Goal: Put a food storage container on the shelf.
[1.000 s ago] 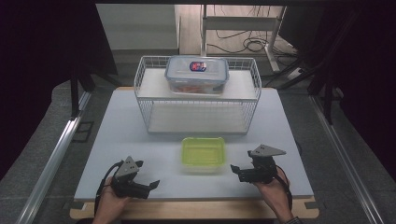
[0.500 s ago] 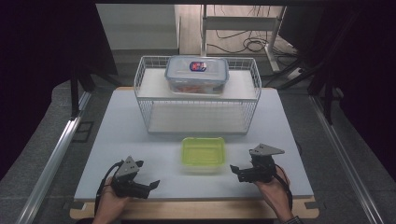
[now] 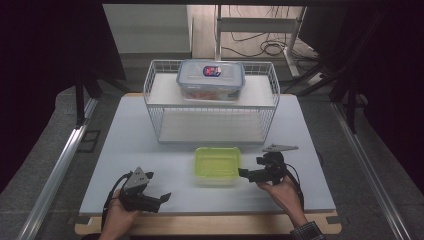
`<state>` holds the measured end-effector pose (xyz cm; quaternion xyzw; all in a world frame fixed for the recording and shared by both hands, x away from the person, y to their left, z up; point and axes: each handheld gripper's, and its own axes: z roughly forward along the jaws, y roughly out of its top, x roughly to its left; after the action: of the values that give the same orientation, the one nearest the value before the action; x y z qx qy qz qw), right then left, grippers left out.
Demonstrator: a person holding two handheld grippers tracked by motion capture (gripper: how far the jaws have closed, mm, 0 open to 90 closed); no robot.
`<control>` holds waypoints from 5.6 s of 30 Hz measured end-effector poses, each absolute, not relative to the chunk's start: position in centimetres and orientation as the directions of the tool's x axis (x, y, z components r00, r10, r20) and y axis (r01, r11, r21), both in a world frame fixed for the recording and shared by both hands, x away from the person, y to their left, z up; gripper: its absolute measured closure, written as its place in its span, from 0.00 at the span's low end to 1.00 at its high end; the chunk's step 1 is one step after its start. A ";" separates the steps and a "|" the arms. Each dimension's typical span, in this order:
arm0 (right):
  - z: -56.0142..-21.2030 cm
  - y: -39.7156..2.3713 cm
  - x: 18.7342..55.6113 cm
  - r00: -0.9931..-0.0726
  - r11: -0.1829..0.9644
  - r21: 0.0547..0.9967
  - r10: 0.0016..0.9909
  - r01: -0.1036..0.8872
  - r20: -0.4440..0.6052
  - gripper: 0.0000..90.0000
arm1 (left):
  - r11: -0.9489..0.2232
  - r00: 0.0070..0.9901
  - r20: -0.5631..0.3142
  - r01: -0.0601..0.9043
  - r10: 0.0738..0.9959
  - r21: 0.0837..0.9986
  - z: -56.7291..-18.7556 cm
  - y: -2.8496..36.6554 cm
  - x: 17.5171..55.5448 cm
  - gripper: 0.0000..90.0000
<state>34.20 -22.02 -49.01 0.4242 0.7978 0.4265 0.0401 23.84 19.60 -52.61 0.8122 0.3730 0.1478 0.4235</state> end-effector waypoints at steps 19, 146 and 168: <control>-50.9 -21.2 38.3 -0.450 0.091 0.535 0.667 0.840 0.593 0.71 | -0.373 0.681 -0.071 0.483 0.729 0.792 -52.5 19.5 23.8 0.05; -26.3 -15.5 48.3 -0.403 -0.183 0.777 0.771 0.602 0.493 0.77 | -0.302 0.682 -0.162 0.508 0.713 0.807 -52.3 20.1 24.0 0.03; -26.3 -15.2 48.6 -0.424 -0.118 0.812 0.805 0.571 0.415 0.72 | -0.312 0.684 -0.160 0.513 0.712 0.800 -52.5 20.0 24.0 0.03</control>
<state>48.57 -15.21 -26.26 0.5252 0.6551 0.5319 0.1099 24.01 19.99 -52.46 0.8023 0.3816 0.1118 0.4452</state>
